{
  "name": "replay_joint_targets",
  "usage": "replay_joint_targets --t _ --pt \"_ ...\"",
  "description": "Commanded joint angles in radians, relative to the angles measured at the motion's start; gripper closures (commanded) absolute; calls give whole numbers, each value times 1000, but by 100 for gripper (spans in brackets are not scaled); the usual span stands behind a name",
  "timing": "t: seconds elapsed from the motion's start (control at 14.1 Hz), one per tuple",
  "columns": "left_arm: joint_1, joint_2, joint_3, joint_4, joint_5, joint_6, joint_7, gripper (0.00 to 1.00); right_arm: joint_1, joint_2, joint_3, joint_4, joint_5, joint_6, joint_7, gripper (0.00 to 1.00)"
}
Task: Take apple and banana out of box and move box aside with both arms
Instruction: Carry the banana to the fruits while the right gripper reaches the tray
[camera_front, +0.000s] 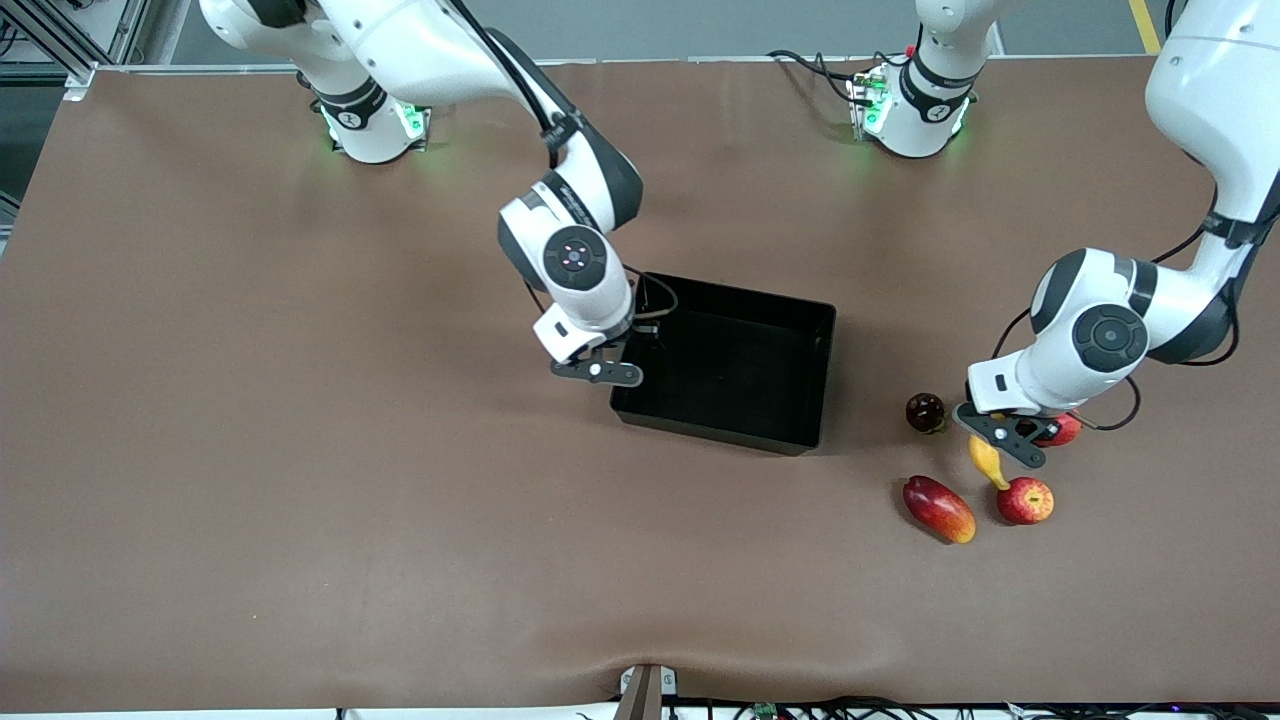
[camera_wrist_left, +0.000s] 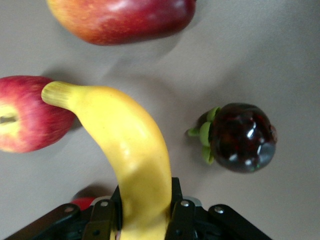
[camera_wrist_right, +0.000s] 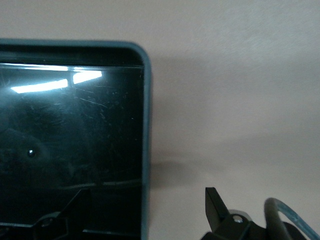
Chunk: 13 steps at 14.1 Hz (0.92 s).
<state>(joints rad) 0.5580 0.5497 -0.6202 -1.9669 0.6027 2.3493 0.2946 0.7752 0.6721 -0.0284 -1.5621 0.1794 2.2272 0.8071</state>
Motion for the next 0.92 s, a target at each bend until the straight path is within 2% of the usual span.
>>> replay_joint_targets --t 0.0,0.07,0.14,0.21,0.35,0.78,0.85 --pt "23 22 -7 -24 20 73 6 100 18 17 -13 24 2 -4 29 14" --pt "25 30 -7 -24 34 80 0 100 18 17 -11 20 2 -12 24 54" --pt "25 47 -7 -23 45 84 -9 100 16 17 -11 20 6 -12 32 85" --pt "25 53 -6 -23 54 94 -11 100 18 17 -11 25 9 -12 46 100" --pt "28 62 -3 -23 55 99 -14 100 13 15 -11 31 8 -11 107 100" --pt "30 62 20 -24 74 99 -14 100 0 -9 -16 31 8 -18 109 100" --pt "30 62 20 -24 74 99 -14 93 -22 -44 -16 33 9 -55 109 100"
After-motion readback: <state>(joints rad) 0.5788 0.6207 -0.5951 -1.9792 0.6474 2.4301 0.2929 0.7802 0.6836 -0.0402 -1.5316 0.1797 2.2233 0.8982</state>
